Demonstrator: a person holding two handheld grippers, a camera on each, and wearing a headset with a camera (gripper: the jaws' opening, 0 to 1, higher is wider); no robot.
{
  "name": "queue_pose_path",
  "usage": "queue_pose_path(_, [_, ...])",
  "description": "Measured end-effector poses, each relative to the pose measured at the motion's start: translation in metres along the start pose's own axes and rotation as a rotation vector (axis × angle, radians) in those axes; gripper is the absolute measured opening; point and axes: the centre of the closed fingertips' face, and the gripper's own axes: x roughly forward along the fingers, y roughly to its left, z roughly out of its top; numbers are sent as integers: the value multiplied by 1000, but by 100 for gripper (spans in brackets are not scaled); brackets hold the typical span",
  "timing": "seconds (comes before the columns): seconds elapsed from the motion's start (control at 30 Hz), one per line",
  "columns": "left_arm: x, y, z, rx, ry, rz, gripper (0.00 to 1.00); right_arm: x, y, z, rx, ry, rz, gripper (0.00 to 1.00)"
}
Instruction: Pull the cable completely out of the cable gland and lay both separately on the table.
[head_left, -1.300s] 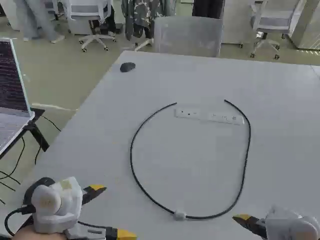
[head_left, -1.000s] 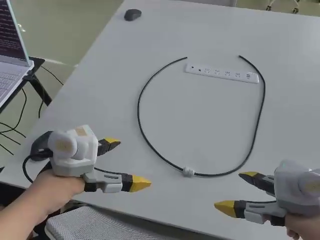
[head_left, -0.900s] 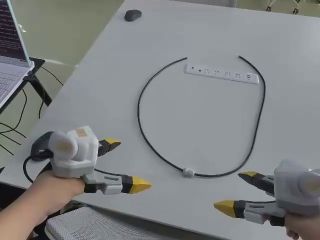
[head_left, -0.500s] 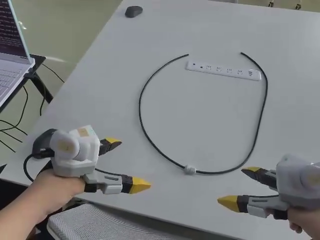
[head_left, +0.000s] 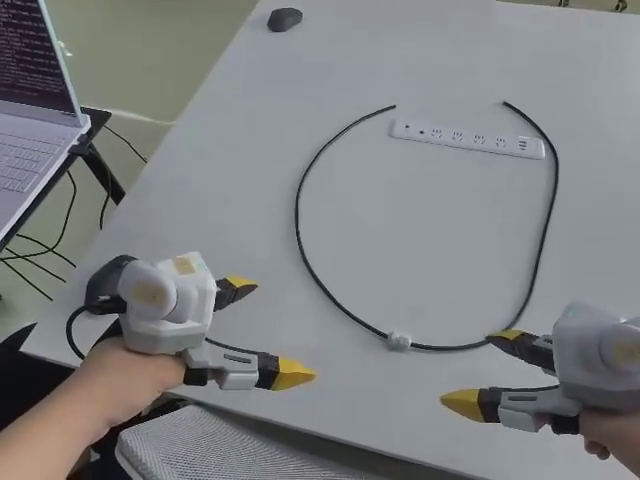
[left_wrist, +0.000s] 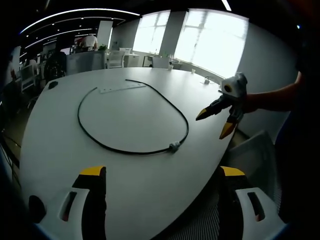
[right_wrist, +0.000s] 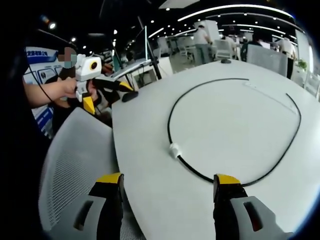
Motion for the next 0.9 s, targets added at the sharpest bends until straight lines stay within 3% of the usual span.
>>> queue_pose_path(0.33, [-1,1,2,10,-3,1,93,10,-4,12,-36,14,10,73])
queue_pose_path(0.73, [1,10,-3,25,13,-2,92,29,-10,22,-130,86,22,69])
queue_pose_path(0.9, [6,8,-4,23,17,-11,92,37,-11,20,-167,124,34,64])
